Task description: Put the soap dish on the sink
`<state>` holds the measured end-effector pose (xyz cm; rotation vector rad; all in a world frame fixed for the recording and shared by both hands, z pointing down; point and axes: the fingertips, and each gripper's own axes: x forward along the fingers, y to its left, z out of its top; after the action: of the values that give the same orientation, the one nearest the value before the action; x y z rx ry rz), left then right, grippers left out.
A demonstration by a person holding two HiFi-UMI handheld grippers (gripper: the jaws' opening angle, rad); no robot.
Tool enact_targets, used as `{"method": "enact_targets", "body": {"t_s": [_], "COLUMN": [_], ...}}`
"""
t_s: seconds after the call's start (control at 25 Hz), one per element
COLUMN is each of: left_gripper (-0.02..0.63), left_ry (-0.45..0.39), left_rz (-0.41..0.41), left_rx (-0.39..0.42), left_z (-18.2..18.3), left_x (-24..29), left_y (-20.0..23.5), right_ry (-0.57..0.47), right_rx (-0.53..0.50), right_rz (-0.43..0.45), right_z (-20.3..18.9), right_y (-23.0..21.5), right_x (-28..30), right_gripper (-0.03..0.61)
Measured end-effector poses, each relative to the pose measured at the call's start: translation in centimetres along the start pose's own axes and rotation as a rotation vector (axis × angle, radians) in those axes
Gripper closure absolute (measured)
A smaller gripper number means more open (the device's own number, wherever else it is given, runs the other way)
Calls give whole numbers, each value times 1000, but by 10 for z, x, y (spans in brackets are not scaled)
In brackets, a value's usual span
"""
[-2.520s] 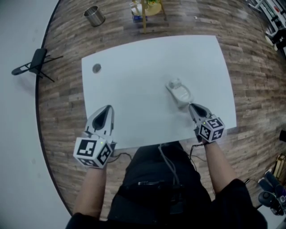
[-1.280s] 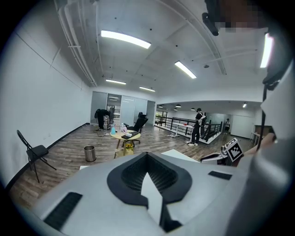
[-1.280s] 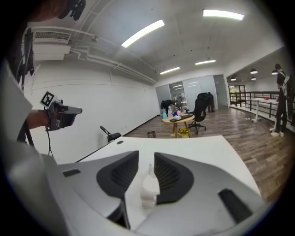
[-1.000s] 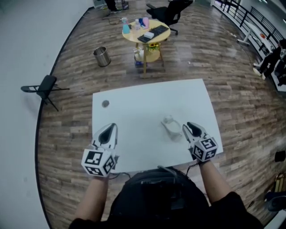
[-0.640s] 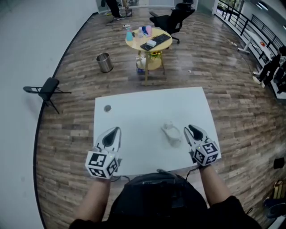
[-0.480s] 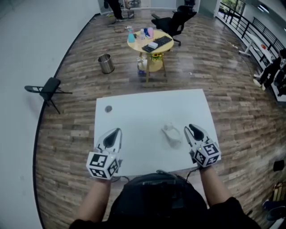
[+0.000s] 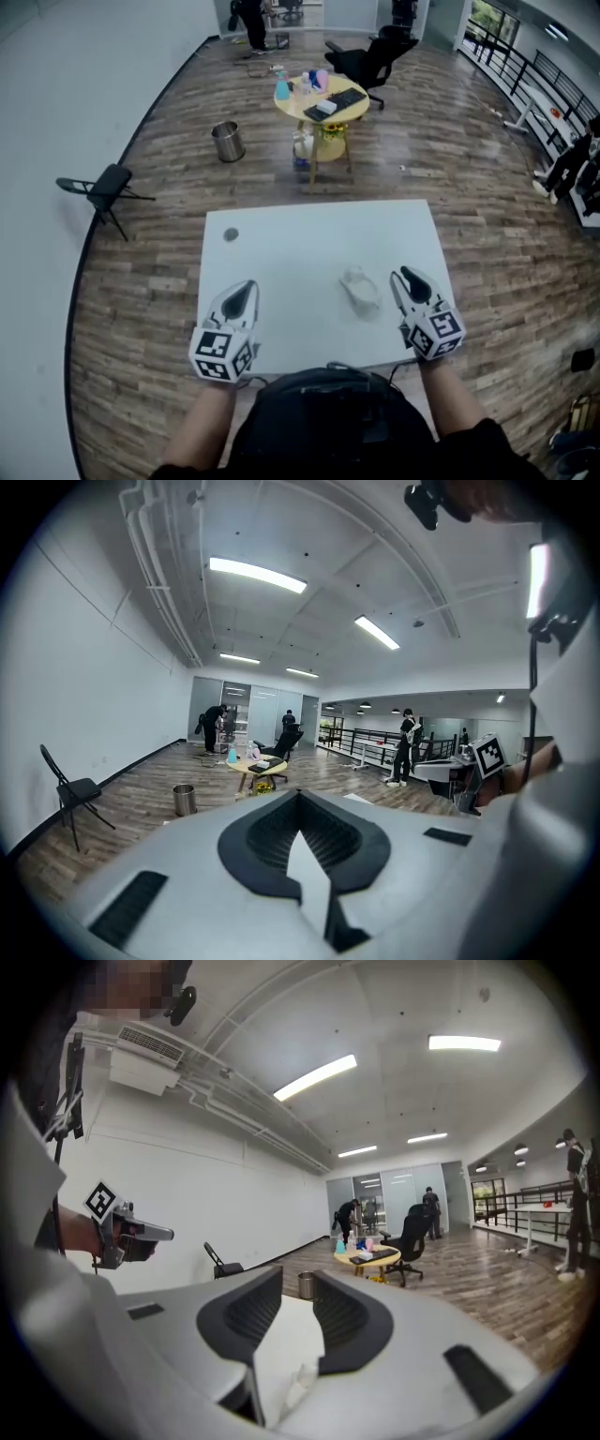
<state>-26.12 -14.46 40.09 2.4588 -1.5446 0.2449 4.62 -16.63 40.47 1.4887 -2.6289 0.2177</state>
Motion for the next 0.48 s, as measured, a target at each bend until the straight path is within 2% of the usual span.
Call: {"method": "enact_targets", "body": {"t_s": [0.2,0.48], "left_gripper": [624,624], "left_ry": [28,58], "left_rz": [4,16], "left_rx": [56,32], "left_z": [-10,-24], "left_x": [-2,-3], "left_y": [-7,-5], "right_ry": [-57,-35], "right_rx": [-23,-12], "right_rz": [-14,-9], "right_z": [4,-14], "right_y": [-3,-5], "right_x": [-6,-9], "right_gripper": [460,489]}}
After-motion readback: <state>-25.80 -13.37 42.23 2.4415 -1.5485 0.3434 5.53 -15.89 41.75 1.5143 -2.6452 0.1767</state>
